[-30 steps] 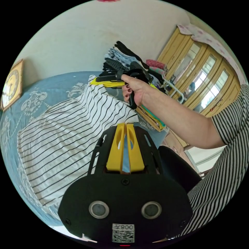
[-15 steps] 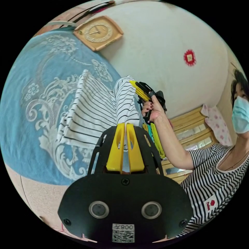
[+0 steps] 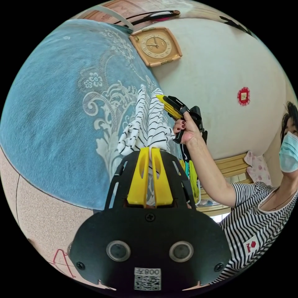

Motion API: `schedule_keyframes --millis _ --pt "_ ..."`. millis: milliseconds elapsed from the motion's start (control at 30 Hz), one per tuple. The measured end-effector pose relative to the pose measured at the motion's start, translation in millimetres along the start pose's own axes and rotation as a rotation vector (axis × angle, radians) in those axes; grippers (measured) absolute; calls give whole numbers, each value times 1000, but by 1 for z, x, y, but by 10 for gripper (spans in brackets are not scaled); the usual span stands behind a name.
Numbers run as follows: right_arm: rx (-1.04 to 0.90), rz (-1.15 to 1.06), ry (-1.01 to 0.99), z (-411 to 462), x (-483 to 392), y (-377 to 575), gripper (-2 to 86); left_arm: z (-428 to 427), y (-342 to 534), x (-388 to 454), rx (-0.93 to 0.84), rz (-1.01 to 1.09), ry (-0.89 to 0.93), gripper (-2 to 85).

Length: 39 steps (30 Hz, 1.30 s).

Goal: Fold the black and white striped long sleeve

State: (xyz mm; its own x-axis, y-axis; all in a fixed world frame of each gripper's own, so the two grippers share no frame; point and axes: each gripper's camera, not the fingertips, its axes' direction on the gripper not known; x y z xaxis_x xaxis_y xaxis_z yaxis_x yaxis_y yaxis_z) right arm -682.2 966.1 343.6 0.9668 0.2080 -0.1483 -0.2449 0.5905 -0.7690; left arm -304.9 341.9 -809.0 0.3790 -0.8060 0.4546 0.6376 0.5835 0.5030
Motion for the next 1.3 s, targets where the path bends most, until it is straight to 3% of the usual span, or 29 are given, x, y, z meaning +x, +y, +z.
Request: schedule_keyframes --millis 300,567,767,933,1133,1300 --pt "-62 -25 61 42 -62 -37 22 -44 -10 -14 15 -48 24 10" --pt "8 -208 106 24 -152 -44 17 -92 -7 2 90 -3 3 3" --pt "-5 -312 202 26 -193 -22 5 -74 -22 46 -17 210 -79 2" --pt "-125 -287 204 69 -201 -19 2 -57 -25 46 -55 170 -287 1" --pt "-160 -307 213 90 -228 -29 1 -66 -8 46 -16 106 -242 2" --pt "-56 -344 279 64 -248 -20 0 -62 -2 78 5 240 -244 1"
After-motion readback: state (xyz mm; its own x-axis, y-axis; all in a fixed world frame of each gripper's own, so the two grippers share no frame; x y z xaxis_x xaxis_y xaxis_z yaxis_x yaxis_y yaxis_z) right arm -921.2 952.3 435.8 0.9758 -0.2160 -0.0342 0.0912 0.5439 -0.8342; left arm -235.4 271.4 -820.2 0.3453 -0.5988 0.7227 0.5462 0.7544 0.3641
